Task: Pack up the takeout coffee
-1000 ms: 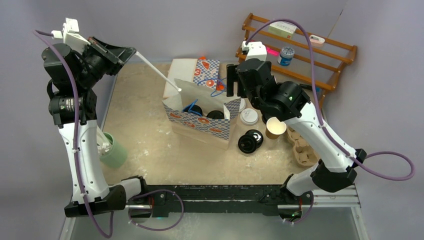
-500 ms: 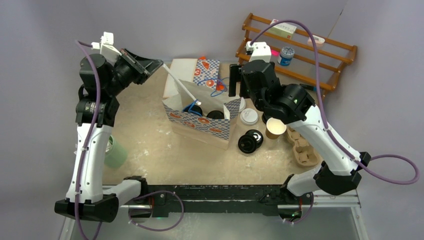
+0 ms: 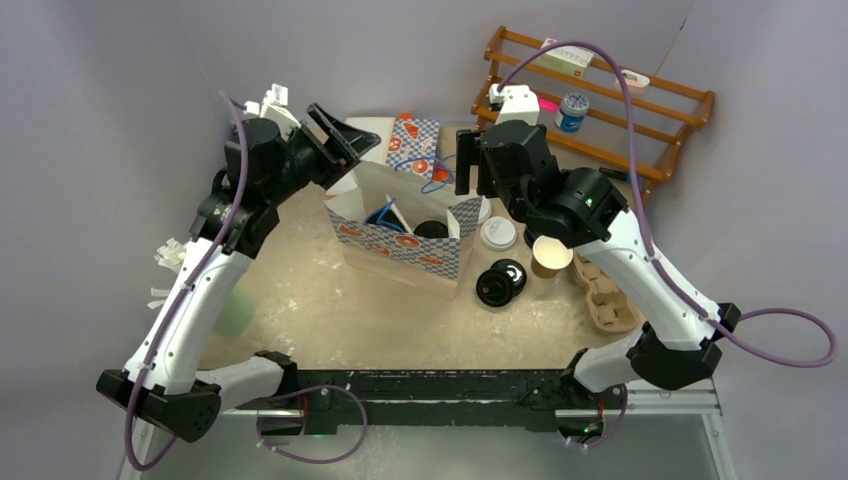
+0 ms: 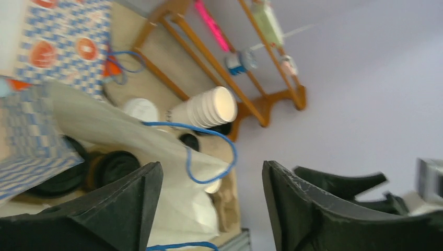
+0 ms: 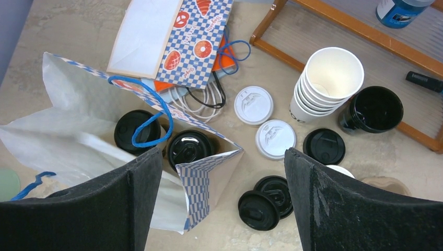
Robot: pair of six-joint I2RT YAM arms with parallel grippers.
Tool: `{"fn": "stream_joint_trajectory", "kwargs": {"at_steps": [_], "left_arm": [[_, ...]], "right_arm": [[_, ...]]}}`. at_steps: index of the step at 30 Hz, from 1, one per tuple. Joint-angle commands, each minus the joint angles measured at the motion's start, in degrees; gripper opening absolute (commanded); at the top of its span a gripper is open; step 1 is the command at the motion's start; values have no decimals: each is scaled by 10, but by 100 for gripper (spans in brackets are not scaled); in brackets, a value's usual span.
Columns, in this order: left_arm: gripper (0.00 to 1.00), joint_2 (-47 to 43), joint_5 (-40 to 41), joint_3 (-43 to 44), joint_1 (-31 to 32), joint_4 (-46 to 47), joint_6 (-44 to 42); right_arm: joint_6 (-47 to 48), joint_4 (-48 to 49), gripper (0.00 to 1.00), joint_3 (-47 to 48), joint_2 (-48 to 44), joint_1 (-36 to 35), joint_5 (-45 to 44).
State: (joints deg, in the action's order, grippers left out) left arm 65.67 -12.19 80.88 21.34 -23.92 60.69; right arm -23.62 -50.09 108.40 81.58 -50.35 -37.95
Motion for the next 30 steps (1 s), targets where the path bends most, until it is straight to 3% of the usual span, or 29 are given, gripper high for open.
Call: {"fn": "stream_joint_trajectory", "kwargs": {"at_steps": [1, 4, 7, 14, 17, 23, 30], "left_arm": [[76, 19, 160, 101, -3, -188, -105], [79, 61, 290, 172, -3, -351, -158], [77, 80, 422, 194, -3, -449, -168], [50, 44, 680, 131, -13, -534, -149], [49, 38, 703, 93, -57, -541, -161], [47, -13, 677, -35, -163, -428, -266], [43, -19, 641, -106, -262, -325, -345]], "right_arm": [[-13, 12, 88, 8, 5, -2, 2], [-9, 10, 88, 11, 8, -1, 9], [-1, 3, 88, 23, 16, -1, 16], [14, -25, 88, 72, 48, -1, 30], [15, -39, 88, 98, 66, -1, 42], [23, -79, 87, 165, 119, -1, 57], [20, -118, 86, 206, 164, -2, 92]]}}
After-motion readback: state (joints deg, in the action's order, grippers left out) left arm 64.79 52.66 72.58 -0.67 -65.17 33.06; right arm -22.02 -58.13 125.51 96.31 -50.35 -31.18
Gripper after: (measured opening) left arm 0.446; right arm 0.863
